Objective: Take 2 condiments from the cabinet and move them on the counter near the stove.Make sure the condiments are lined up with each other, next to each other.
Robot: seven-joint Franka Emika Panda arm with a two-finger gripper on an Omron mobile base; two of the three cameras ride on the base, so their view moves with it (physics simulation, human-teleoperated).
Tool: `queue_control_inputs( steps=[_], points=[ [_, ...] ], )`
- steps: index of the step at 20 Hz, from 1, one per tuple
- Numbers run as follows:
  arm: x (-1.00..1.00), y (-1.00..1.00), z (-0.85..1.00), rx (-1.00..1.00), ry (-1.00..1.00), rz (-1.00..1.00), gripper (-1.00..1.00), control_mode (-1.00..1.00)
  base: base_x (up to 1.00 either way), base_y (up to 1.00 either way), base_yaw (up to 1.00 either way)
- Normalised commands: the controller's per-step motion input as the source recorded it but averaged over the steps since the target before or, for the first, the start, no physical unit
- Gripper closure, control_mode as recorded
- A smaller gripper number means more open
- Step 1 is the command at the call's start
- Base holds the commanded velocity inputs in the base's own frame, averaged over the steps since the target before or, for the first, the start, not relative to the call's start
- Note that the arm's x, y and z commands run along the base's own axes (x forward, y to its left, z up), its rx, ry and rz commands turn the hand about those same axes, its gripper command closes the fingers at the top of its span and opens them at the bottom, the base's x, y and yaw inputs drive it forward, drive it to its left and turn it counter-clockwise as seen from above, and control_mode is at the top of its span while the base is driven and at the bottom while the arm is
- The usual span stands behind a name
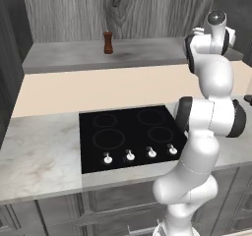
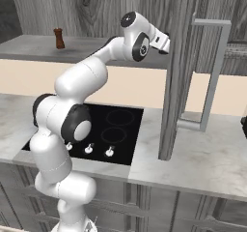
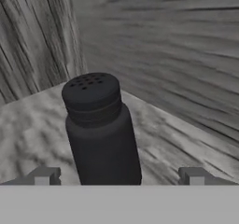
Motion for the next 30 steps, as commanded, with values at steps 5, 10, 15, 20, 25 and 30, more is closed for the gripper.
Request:
queue_control_inputs(
  steps=[5,10,15,20,25,30],
  points=[
    [0.11,-0.07,0.00,0.00,0.00,0.00,-1.00,-1.00,0.00,0.00,0.00],
    [0.08,0.00,0.00,0.00,0.00,0.00,-1.00,-1.00,0.00,0.00,0.00],
    [0.09,0.00,0.00,0.00,0.00,0.00,-1.00,-1.00,0.00,0.00,0.00],
    [0.05,0.00,0.00,0.00,0.00,0.00,-1.00,-1.00,0.00,0.00,0.00],
    [0.00,0.00,0.00,0.00,0.00,0.00,1.00,-1.00,0.00,0.00,0.00],
    [0.00,0.00,0.00,0.00,0.00,0.00,1.00,-1.00,0.00,0.00,0.00]
  ],
)
